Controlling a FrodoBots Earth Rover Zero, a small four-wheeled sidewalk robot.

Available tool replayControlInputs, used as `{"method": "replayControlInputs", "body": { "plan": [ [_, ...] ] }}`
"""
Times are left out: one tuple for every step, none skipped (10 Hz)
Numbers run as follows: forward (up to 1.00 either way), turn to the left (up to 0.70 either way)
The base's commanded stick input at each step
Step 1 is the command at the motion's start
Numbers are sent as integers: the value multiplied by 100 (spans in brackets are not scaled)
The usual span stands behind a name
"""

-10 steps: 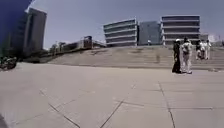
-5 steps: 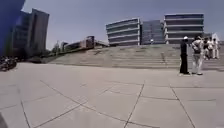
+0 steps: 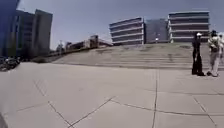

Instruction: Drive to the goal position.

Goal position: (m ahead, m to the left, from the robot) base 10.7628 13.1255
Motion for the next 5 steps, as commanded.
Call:
{"method": "replayControlInputs", "body": {
  "plan": [
    [100, 0],
    [100, 0],
    [100, 0],
    [100, 0],
    [100, 0]
  ]
}}
